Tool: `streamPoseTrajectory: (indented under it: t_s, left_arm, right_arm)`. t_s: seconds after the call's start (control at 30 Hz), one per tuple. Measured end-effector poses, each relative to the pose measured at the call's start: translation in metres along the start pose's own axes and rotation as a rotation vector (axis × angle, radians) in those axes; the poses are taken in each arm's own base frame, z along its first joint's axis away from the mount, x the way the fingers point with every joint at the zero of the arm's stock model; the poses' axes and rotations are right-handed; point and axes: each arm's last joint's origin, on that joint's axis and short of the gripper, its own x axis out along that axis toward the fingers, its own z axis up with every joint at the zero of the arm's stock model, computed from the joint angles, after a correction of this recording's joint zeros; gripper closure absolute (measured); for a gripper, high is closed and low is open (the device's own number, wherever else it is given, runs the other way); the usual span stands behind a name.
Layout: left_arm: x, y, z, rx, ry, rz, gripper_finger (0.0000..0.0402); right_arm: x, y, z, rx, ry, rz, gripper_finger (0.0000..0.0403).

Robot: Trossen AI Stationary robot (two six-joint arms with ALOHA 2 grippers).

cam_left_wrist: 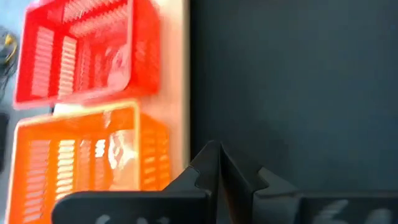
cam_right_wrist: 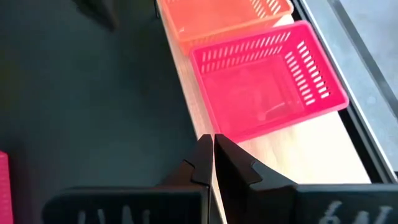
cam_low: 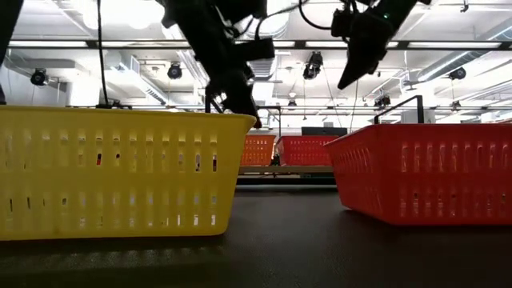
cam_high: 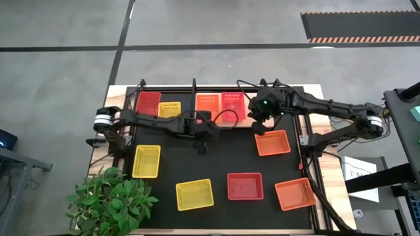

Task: Stack baskets on shelf by color
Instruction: Adjust the orange basket on the shelf

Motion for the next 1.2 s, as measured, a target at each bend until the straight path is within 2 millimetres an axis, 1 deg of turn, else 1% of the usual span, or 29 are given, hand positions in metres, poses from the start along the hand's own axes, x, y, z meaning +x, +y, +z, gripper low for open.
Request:
streamPoseTrajectory:
  t_s: [0.13, 0.33, 1.0, 1.2]
  left_arm:
    - [0.012, 0.0, 0.0, -0.002, 0.028, 0.011, 0.0402]
    - [0.013, 0.005, 0.002, -0.007, 0.049, 0.13, 0.0402]
    - [0.021, 0.024, -0.006, -0.039, 0.079, 0.153, 0.0402]
    - [0.021, 0.027, -0.007, -0.043, 0.084, 0.156, 0.0402]
  right_arm:
    - [0.003, 0.0, -0.007, 0.024, 0.013, 0.001, 0.0394]
    - [0.005, 0.001, -0.012, 0.033, 0.026, 0.002, 0.0394]
    - [0.005, 0.001, -0.011, 0.035, 0.013, 0.001, 0.0394]
    - [0.005, 0.001, -0.011, 0.035, 0.013, 0.001, 0.0394]
